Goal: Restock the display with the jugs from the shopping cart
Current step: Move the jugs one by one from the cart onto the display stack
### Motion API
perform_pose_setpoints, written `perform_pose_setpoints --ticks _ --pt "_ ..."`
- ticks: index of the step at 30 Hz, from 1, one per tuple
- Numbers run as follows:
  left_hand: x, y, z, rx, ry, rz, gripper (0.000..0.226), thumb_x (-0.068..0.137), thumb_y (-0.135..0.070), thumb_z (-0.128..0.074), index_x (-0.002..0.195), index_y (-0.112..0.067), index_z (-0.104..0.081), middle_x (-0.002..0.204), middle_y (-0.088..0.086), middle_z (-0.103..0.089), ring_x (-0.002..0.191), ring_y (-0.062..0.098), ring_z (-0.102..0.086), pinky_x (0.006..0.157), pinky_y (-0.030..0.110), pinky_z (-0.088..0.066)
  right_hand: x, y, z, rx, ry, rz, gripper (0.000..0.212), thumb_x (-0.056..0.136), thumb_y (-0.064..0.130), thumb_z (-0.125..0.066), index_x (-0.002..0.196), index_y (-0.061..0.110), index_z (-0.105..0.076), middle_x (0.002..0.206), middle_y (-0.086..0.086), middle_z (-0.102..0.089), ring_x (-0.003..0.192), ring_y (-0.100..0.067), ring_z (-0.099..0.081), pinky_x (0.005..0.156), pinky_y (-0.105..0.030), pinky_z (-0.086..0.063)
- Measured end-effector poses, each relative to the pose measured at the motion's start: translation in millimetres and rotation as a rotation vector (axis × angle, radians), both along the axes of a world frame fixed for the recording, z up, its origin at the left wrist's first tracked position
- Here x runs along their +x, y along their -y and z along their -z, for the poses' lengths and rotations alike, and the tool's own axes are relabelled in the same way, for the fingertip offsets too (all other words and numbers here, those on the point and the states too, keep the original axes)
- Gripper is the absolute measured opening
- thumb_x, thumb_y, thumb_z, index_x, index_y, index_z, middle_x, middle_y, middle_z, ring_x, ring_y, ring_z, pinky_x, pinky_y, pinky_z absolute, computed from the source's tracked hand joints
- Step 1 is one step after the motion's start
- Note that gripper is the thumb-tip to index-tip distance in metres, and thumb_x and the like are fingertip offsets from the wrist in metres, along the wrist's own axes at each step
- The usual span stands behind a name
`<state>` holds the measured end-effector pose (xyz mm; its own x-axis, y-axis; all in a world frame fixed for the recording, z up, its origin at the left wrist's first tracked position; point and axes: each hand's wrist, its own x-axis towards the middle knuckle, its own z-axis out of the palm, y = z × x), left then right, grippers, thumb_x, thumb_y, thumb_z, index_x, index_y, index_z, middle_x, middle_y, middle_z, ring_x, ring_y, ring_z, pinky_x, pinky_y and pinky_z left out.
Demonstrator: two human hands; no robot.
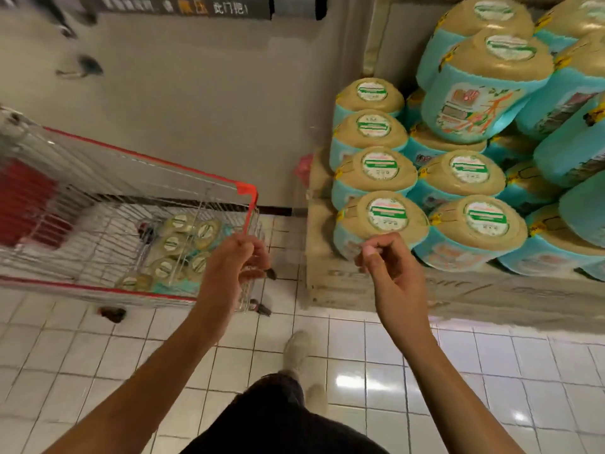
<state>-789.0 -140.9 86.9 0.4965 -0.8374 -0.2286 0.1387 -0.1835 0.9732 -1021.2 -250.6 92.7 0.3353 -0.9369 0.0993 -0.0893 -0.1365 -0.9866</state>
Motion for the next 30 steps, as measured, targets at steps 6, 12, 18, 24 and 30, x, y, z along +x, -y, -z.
perform_pose_setpoints --ticks 6,12,18,24,30 --pt "72.5 -126.2 14.2 0.047 -0.025 -0.243 0.020 0.099 -0.021 -0.051 0.095 -0.023 -0.071 0.095 0.011 -0.073 0.088 0.025 -0.071 0.077 0.036 -0.058 90.2 -65.5 9.5 0.075 -0.077 -0.269 0.014 0.101 0.035 -0.059 0.094 0.025 -0.067 0.085 -0.004 -0.064 0.081 -0.034 -0.064 0.075 -0.055 -0.053" --pt "162.0 -235.1 21.0 0.081 -0.043 -0.451 0.028 0.109 -0.010 -0.043 0.100 -0.013 -0.069 0.102 0.018 -0.071 0.091 0.031 -0.070 0.078 0.038 -0.059 218.4 -126.4 25.2 0.156 -0.124 -0.518 0.014 0.106 0.018 -0.058 0.096 0.017 -0.069 0.090 0.000 -0.069 0.086 -0.023 -0.067 0.080 -0.039 -0.055" --pt "265.0 -335.4 28.8 0.199 -0.025 -0.574 0.027 0.108 -0.004 -0.041 0.104 -0.007 -0.068 0.099 0.013 -0.073 0.092 0.033 -0.070 0.078 0.035 -0.060 345.2 -184.6 54.8 0.255 -0.137 -0.657 0.032 0.107 0.009 -0.056 0.092 0.033 -0.070 0.088 -0.005 -0.071 0.083 -0.019 -0.068 0.079 -0.028 -0.057" --pt "350.8 -346.0 30.5 0.253 -0.061 -0.540 0.025 0.109 -0.018 -0.043 0.112 -0.004 -0.064 0.104 0.013 -0.071 0.096 0.032 -0.069 0.082 0.037 -0.058 440.1 -206.7 73.2 0.311 -0.171 -0.728 0.011 0.103 0.027 -0.057 0.101 0.028 -0.069 0.089 -0.001 -0.070 0.085 -0.017 -0.067 0.085 -0.037 -0.059" --pt "439.0 -277.1 47.3 0.316 -0.064 -0.448 0.025 0.109 -0.004 -0.040 0.112 -0.003 -0.064 0.106 0.015 -0.069 0.098 0.030 -0.067 0.087 0.045 -0.054 514.2 -170.9 94.0 0.370 -0.260 -0.698 0.014 0.099 0.026 -0.059 0.097 0.035 -0.070 0.089 -0.001 -0.071 0.086 -0.019 -0.069 0.083 -0.033 -0.058"
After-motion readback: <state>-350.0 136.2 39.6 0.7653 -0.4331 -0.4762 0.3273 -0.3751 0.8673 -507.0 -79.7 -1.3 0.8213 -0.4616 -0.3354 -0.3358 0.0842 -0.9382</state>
